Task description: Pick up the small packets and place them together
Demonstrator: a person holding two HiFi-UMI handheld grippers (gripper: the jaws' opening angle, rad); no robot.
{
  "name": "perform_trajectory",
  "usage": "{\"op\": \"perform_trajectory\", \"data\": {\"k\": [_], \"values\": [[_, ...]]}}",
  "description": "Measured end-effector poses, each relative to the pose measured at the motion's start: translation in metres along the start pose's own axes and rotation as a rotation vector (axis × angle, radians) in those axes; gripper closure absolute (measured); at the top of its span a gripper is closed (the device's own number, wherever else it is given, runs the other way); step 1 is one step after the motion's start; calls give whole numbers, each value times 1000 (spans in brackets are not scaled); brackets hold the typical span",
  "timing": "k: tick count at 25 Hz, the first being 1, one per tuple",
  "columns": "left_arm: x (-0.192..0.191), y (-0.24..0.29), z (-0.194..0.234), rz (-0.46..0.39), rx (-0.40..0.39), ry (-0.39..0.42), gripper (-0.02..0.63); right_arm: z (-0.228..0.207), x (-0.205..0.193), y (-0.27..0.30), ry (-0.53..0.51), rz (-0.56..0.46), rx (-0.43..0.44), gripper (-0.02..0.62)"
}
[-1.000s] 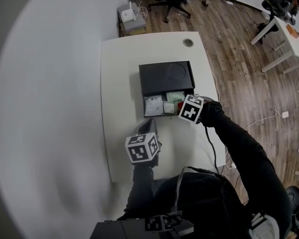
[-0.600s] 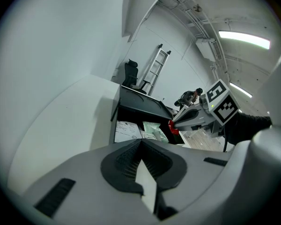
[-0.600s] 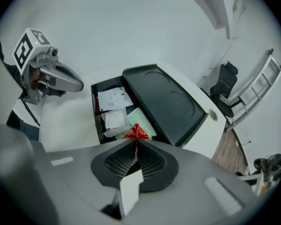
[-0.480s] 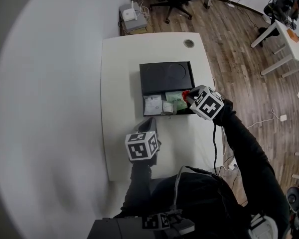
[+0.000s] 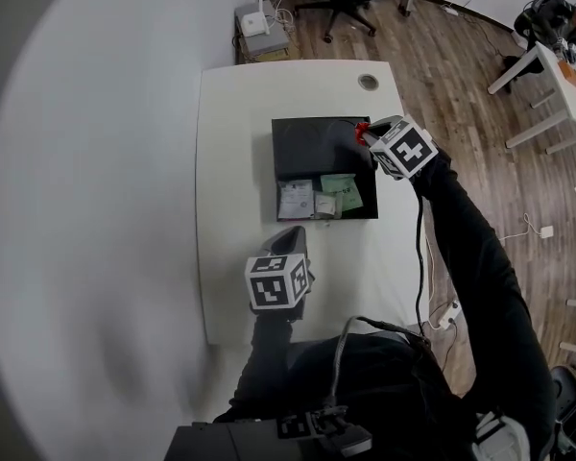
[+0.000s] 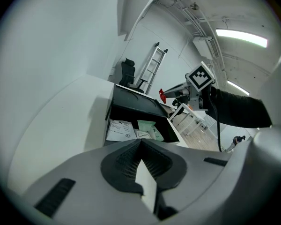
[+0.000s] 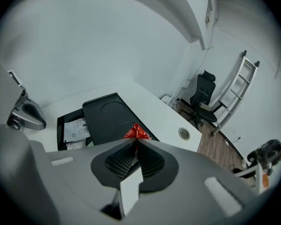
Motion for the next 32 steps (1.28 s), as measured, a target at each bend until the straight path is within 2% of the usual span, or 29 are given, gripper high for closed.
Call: {"op": "perform_trajectory", "data": {"k": [5,13,23,28,32], "values": [[-2,1,4,10,11,-4,606,-16,5,25,67,3,4,580],[3,1,16,20,37,-25,606,-23,9,45,55,42,8,580],[3,8,18,31,34,-32,606,-30,1,45,97,43,22,555],[3,8,18,32,31,-37,606,-30,4,24,150,-39,89,526],[3,9,19,32,29,-39,606,-1,11,-2,109,-86,191,526]]}}
Point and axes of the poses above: the fingertips, and each gripper's own axes: y forward along the fingers, z to its left, x out of its top, the point moved 8 cm from there along -y, backward along the fingers, and after that the axes turned 6 degrees about x, right-handed, at the moved point
